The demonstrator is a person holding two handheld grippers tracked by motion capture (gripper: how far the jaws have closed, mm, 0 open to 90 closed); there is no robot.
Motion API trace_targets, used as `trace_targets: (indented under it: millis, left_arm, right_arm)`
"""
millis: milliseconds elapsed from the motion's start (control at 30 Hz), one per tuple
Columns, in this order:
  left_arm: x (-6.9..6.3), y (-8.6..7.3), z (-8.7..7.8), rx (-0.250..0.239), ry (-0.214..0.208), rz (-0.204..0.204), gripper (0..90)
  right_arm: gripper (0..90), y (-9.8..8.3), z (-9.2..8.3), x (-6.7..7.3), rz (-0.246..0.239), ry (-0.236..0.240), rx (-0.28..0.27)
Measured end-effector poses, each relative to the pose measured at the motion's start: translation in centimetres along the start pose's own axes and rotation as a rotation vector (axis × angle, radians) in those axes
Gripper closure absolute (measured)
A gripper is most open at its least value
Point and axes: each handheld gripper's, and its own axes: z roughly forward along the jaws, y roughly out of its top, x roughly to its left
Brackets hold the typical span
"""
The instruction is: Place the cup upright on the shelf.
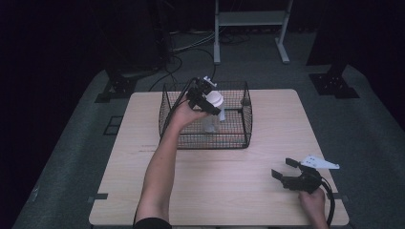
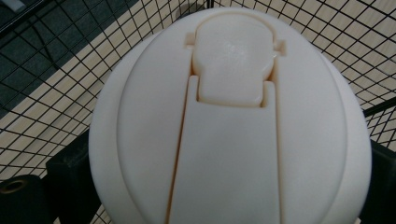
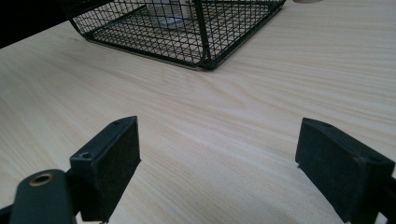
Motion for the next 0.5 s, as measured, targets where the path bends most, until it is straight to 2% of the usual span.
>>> trace_targets:
  millis: [333, 500]
  left_arm:
    - [-0.05, -0.04, -0.11, 0.0, 0.001, 0.0, 4.5]
    - [0.02, 0.0, -0.96, -0.048, -0.003, -0.002, 3.5]
  right_arm:
    - [12.9, 0.0, 0.03, 0.02, -0.004, 0.0, 0.003]
    - [12.9, 0.01, 0.04, 0.0, -0.002, 0.001, 0.002]
